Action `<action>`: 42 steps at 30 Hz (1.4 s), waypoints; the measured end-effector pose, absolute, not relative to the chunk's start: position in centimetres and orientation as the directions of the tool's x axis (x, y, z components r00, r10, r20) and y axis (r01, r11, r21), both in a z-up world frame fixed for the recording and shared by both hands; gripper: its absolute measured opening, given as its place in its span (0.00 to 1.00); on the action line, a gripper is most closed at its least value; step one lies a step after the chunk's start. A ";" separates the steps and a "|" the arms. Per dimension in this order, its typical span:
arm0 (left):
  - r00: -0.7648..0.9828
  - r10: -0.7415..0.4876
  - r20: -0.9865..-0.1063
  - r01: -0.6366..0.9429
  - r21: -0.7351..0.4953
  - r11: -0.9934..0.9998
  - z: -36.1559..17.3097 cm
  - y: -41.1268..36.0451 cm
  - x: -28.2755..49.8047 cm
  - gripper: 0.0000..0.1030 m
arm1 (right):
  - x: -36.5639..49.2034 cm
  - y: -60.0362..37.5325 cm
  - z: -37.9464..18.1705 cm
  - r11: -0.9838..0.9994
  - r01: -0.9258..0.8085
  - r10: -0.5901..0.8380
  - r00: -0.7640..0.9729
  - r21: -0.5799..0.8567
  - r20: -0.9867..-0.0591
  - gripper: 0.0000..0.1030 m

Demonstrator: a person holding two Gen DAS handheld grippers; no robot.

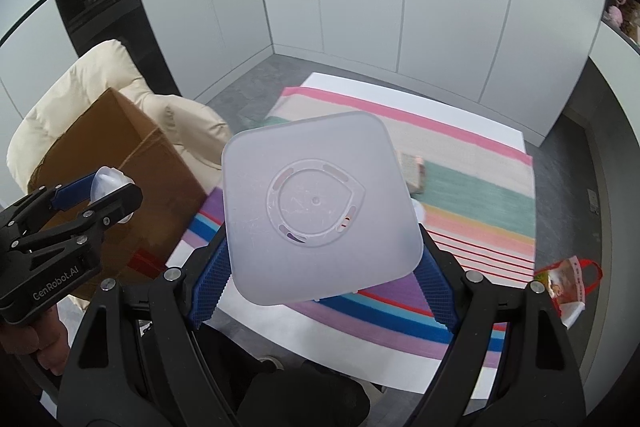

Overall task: Organize objects
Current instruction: 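Lift and carry the lens case and frosted box toward the cardboard box, then open the left tool over the box while the right tool releases the frosted box inside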

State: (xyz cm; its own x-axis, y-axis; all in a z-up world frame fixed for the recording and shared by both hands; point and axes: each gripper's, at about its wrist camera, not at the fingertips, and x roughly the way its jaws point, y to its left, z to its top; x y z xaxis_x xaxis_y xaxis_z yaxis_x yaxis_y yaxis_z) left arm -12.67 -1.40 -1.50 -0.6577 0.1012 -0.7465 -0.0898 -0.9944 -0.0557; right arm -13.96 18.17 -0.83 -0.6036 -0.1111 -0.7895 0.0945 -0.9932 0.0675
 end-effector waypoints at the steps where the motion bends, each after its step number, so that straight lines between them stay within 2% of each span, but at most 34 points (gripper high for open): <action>1: -0.660 0.095 -0.745 -0.082 -0.055 -0.995 -1.5 -1.8 -12.7 0.57 | -14.1 17.7 -0.8 -0.993 0.102 -0.114 -0.604 0.065 -0.788 0.82; 21: -0.667 -0.052 -0.743 0.110 -0.030 -0.993 -1.7 -12.4 -11.0 0.58 | -15.3 6.2 -0.3 -0.954 0.297 -0.222 -0.596 0.045 -0.771 0.82; 32: -0.648 -0.108 -0.754 0.187 -0.019 -0.982 -2.9 -16.9 -10.5 0.58 | -15.6 1.3 -0.3 -0.932 0.356 -0.278 -0.567 0.073 -0.776 0.83; 37: -0.655 -0.096 -0.749 0.203 -0.052 -0.978 -3.0 -18.4 -10.1 0.58 | -15.8 -0.8 -0.7 -0.923 0.381 -0.278 -0.559 0.056 -0.781 0.83; 39: -0.662 -0.104 -0.742 0.209 -0.050 -0.977 -2.7 -18.7 -9.7 0.67 | -15.7 -1.4 -0.7 -0.918 0.391 -0.288 -0.555 0.060 -0.780 0.83; 41: -0.667 -0.149 -0.730 0.224 -0.006 -0.975 -2.3 -18.5 -9.1 0.96 | -15.7 -2.0 -0.7 -0.914 0.402 -0.289 -0.556 0.052 -0.779 0.83; 42: -0.681 -0.183 -0.709 0.243 0.017 -0.970 -2.0 -18.7 -8.5 1.00 | -15.7 -2.4 -0.6 -0.913 0.405 -0.287 -0.561 0.045 -0.776 0.83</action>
